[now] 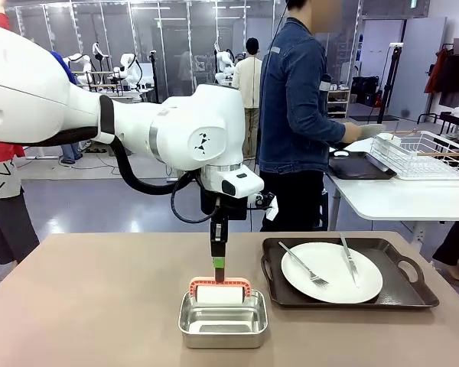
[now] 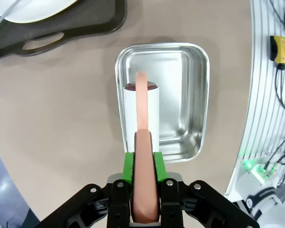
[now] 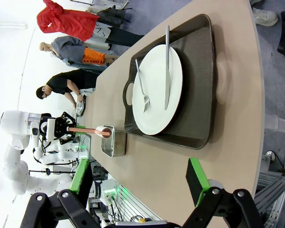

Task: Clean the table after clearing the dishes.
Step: Place the Lint Roller back on top of the Airtight Container.

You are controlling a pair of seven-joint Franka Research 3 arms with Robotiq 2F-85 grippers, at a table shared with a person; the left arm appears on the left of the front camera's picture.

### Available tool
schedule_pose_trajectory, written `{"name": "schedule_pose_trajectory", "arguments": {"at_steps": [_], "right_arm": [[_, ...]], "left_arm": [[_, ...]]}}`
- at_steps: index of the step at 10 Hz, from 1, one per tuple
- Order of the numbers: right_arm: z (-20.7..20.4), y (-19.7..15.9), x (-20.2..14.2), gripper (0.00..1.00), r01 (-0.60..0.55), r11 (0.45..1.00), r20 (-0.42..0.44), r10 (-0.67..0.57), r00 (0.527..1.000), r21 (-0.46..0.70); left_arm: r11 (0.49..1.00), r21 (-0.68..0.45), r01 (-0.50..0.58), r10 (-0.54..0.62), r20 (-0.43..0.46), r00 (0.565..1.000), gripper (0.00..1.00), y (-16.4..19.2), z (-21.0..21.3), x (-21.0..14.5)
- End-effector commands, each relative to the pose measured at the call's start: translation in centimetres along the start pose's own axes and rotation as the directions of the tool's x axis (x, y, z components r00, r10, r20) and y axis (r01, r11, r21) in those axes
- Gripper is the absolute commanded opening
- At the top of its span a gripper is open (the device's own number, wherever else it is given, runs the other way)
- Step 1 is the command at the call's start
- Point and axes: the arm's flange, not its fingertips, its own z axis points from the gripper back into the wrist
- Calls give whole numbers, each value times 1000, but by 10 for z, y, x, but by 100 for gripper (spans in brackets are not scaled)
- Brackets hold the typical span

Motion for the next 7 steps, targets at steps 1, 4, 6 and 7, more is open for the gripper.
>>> {"name": "schedule_pose_trajectory", "arguments": {"at_steps": [1,4,6,7], "right_arm": [[2,4,-2,100,-1,1000,2,1,1000,2],[2,4,-2,100,-1,1000,2,1,1000,2],[2,4,-2,100,-1,1000,2,1,1000,2],[2,4,-2,100,-1,1000,2,1,1000,2]], "left_arm": [[999,-39,19,-18,41,999,21,10,-9,4],[995,-103,-10,13,20,1000,21,26,-36,4],[994,-109,-23,27,31,999,21,39,-55,-2],[992,-118,-35,39,35,999,21,43,-62,-5]]}}
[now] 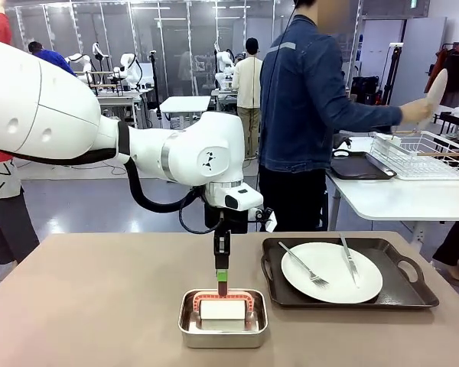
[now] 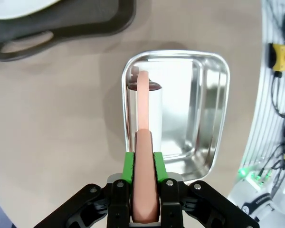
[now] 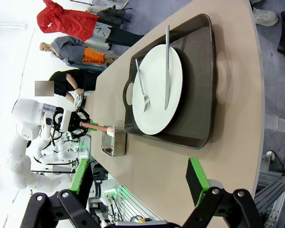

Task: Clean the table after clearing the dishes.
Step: Place the Lint Roller back on top of the Airtight Container.

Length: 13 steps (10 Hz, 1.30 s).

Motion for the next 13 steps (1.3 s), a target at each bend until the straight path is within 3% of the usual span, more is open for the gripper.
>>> {"name": "schedule_pose_trajectory", "arguments": {"at_steps": [1,2,3,4,5,6,7,11,12,13], "right_arm": [[2,4,-2,100,-2,1000,2,2,1000,2],[2,4,-2,100,-2,1000,2,2,1000,2],[2,4,-2,100,-2,1000,2,2,1000,2],[2,4,-2,100,-2,1000,2,2,1000,2],[2,4,-2,100,-2,1000,2,2,1000,2],[2,4,-2,100,-2,1000,2,2,1000,2],[2,4,-2,100,-2,1000,2,2,1000,2],[2,4,-2,100,-2,1000,2,2,1000,2],[2,4,-2,100,-2,1000,2,2,1000,2],[2,4,-2,100,-2,1000,2,2,1000,2]], "left_arm": [[1000,-15,0,1,27,1000,21,11,-14,-6],[1000,-4,-4,4,21,1000,40,9,-11,-7],[1000,17,3,-3,22,1000,48,4,-5,-6],[1000,26,1,-2,24,1000,68,2,0,-7],[1000,24,-3,3,17,1000,76,1,2,-7],[1000,14,0,0,4,1000,95,-2,8,-6],[1000,31,-5,5,6,1000,100,-7,17,-7],[998,69,-16,15,6,1000,100,-18,32,-13],[996,90,-1,4,-29,1000,100,-25,23,-10],[998,57,-7,5,31,1000,100,-9,38,-5]]}}
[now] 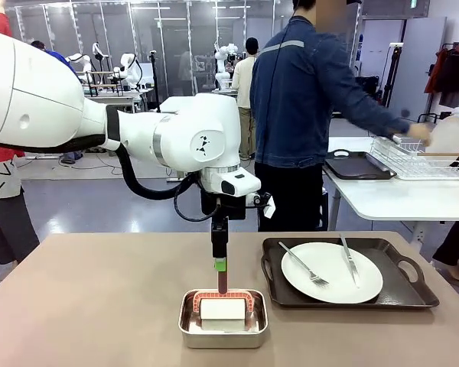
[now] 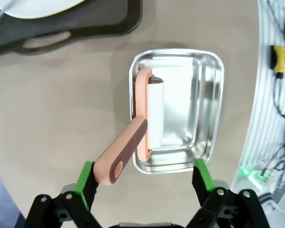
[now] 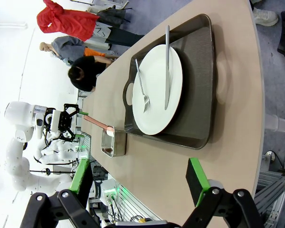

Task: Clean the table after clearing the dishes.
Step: Place the Lint Roller back on top of the Airtight Container, then when the right (or left) Handle tray is removed, use the right hand (or left hand) to clean the right (or left) side of the table with the Lint Roller.

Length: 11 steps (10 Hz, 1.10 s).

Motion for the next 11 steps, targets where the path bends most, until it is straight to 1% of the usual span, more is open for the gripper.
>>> {"name": "schedule_pose_trajectory", "arguments": {"at_steps": [1,8,9,10,11], "right_arm": [[2,4,-2,100,-1,1000,2,1,1000,2],[2,4,-2,100,-1,1000,2,1,1000,2],[2,4,-2,100,-1,1000,2,1,1000,2],[2,4,-2,100,-1,1000,2,1,1000,2],[2,4,-2,100,-1,1000,2,1,1000,2]], "left_arm": [[1000,-6,-8,8,16,1000,100,3,3,0],[1000,-6,-8,8,16,1000,100,3,3,0],[1000,0,-3,3,6,1000,100,4,1,1],[989,-51,-136,138,33,990,100,3,54,-27],[936,-178,-302,332,172,927,100,0,107,-72]]}}
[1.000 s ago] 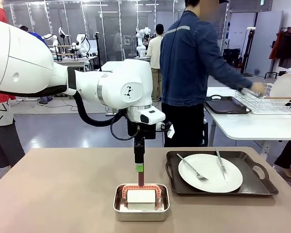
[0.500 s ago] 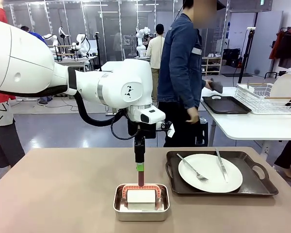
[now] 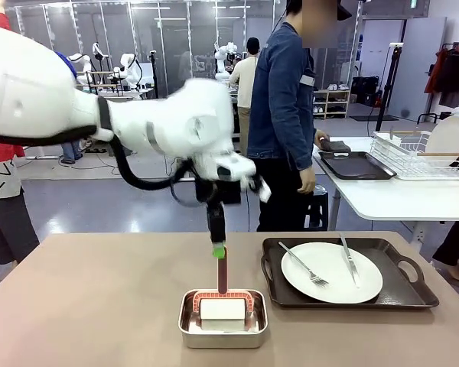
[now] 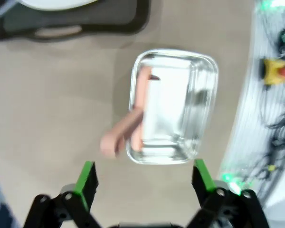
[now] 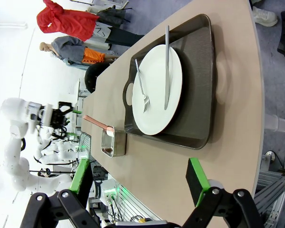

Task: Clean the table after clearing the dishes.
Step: When the right (or left) Handle tray is removed, use the right hand (or left hand) to clean the right (or left) side of the table with the Lint Roller.

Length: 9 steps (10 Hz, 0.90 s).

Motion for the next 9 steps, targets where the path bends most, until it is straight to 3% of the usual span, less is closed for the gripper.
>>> {"name": "schedule_pose_trajectory", "arguments": {"at_steps": [1,2,3,4,5,6,7,8,9], "right_arm": [[1,4,-2,100,-2,1000,1,2,1000,2],[1,4,-2,100,-2,1000,1,2,1000,2],[1,4,-2,100,-2,1000,1,2,1000,2],[1,4,-2,100,-2,1000,1,2,1000,2],[1,4,-2,100,-2,1000,1,2,1000,2],[1,4,-2,100,-2,1000,1,2,1000,2],[1,4,-2,100,-2,1000,1,2,1000,2],[1,4,-2,100,-2,1000,1,2,1000,2],[1,4,-2,100,-2,1000,1,2,1000,2]], "left_arm": [[934,-217,-284,334,249,909,100,-2,98,-93],[873,-388,-295,445,389,806,100,-5,123,-144],[826,-500,-259,517,489,703,100,-20,135,-191],[771,-561,-300,617,543,570,100,-41,138,-255],[725,-609,-323,687,597,414,100,-60,131,-318],[666,-690,-283,745,633,208,100,-79,118,-383],[616,-714,-332,764,644,33,100,-98,99,-444],[612,-734,-296,744,661,-101,100,-111,76,-491],[557,-759,-336,732,640,-233,100,-121,50,-533]]}}
